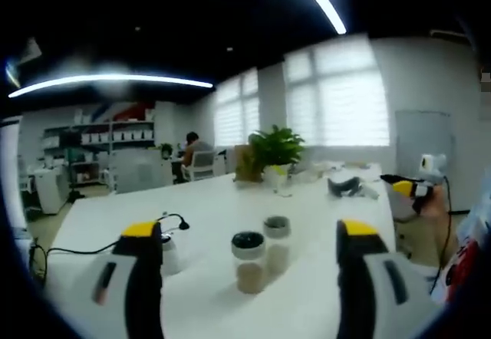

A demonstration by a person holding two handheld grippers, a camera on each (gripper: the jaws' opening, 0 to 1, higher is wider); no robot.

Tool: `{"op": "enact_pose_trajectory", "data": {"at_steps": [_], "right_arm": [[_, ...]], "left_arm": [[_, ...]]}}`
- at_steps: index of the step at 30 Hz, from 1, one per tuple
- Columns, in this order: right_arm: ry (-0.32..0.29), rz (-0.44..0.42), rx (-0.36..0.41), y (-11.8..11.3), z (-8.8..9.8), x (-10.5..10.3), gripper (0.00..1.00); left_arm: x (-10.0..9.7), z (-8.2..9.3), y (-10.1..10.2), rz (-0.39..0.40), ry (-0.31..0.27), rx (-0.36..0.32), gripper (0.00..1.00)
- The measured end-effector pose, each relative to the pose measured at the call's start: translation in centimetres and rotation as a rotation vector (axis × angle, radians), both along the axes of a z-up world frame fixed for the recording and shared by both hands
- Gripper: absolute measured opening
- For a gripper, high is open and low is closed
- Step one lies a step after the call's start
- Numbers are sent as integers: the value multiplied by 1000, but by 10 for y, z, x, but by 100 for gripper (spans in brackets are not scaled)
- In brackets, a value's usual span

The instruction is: Rotate the seasoning bottle until the label or dispensing opening points toward the visible target arrow and the bottle remains upright within the marked orientation range

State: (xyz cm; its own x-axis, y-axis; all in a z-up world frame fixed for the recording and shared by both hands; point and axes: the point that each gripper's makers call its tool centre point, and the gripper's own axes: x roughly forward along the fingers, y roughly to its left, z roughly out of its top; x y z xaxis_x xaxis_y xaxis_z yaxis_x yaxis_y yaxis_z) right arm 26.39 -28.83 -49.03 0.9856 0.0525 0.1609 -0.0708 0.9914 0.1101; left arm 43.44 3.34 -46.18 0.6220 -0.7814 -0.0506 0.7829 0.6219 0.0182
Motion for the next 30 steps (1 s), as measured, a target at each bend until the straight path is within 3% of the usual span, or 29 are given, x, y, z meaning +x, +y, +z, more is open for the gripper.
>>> {"op": "enact_pose_trajectory", "data": {"at_steps": [7,18,20,22,24,28,30], "right_arm": [[0,22,22,1,0,-1,100],[14,26,24,-1,-1,-1,96],[-55,22,55,-2,10,-4,91],[-83,26,72,-2,16,-7,93],[-60,33,60,-1,12,-7,93],[-50,33,66,-2,10,-5,93],[-51,48,80,1,9,-3,92]], "left_arm": [[42,-3,-1,60,-10,-5,99],[103,-27,-9,109,62,14,93],[113,-30,-10,124,64,29,90],[125,-33,-13,136,60,44,89],[138,-40,-11,164,94,65,89],[160,-52,-9,177,135,51,79],[167,-59,-8,189,156,42,80]]}}
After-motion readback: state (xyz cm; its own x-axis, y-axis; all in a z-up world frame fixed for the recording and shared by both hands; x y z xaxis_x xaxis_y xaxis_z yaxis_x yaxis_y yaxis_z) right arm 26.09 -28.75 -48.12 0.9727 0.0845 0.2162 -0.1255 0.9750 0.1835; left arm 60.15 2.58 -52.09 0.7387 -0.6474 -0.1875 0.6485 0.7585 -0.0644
